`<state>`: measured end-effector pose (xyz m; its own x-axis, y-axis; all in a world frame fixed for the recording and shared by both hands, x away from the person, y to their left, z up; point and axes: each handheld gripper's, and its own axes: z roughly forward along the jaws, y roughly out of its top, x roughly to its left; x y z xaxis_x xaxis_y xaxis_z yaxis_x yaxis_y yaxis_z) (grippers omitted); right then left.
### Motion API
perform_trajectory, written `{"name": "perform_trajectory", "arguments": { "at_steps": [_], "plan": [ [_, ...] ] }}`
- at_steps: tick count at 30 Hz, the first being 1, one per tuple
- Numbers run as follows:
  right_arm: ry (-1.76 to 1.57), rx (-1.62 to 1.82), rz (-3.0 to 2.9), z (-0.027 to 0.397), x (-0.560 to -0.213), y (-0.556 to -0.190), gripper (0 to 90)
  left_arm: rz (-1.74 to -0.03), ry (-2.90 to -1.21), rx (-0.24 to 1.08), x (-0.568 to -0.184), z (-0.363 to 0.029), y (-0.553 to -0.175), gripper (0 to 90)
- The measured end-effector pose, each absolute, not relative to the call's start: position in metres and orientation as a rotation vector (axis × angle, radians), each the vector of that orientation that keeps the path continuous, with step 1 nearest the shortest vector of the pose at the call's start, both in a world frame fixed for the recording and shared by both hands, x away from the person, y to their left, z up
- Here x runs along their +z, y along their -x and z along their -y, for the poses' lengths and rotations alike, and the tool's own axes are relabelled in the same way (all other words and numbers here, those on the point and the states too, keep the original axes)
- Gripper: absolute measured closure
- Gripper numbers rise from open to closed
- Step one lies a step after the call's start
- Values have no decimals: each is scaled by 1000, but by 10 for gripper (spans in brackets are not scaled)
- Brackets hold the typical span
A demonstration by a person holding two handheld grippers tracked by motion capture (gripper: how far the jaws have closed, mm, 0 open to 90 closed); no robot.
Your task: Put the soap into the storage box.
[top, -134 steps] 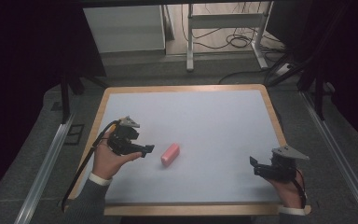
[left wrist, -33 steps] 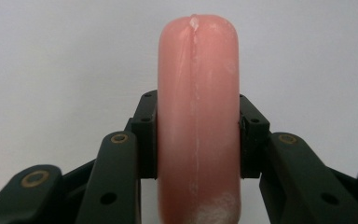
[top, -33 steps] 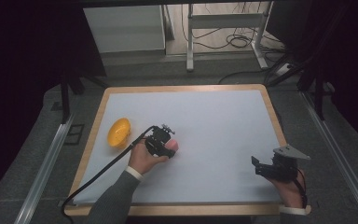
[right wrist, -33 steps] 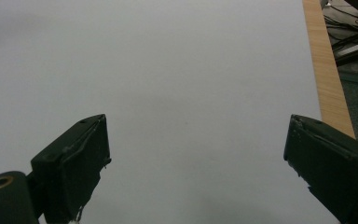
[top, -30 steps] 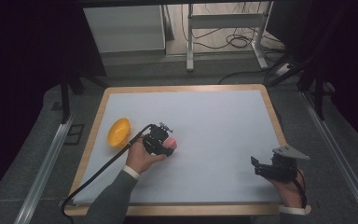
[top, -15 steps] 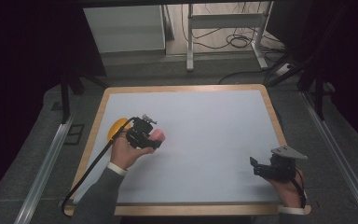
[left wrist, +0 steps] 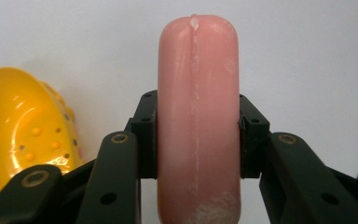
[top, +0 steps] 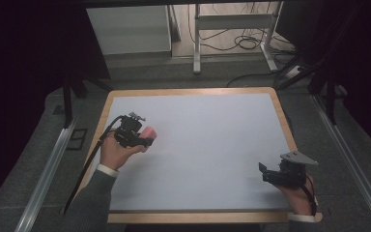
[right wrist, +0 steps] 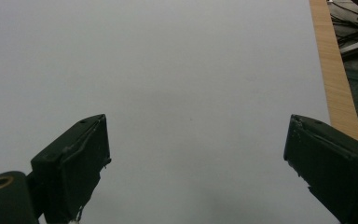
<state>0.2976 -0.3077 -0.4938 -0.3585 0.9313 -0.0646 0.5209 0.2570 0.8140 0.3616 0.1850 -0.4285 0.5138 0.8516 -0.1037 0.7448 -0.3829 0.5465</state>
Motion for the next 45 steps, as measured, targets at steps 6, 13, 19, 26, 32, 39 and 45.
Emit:
{"name": "perform_trajectory", "arguments": {
  "at_steps": [6,13,19,26,32,39,45],
  "plan": [
    [-1310,971,-1985,307,-494,-298,66,-1343,-2192,279,-424,-199,-367,600],
    [-1315,971,-1982,308,-494,-298,65,-1382,-2167,289,-423,-211,-372,600],
    [-1316,969,-1983,308,-495,-298,66,-1415,-2150,293,-422,-221,-375,600],
    [-1321,967,-1985,308,-495,-298,66,-1446,-2132,296,-424,-232,-378,600],
    [-1326,961,-1982,308,-496,-299,66,-1476,-2124,291,-427,-241,-383,600],
    [-1323,960,-1983,309,-496,-299,66,-1510,-2120,292,-432,-248,-388,600],
    [-1326,958,-1985,309,-497,-299,66,-1538,-2108,294,-436,-254,-391,600]
  ]
}}
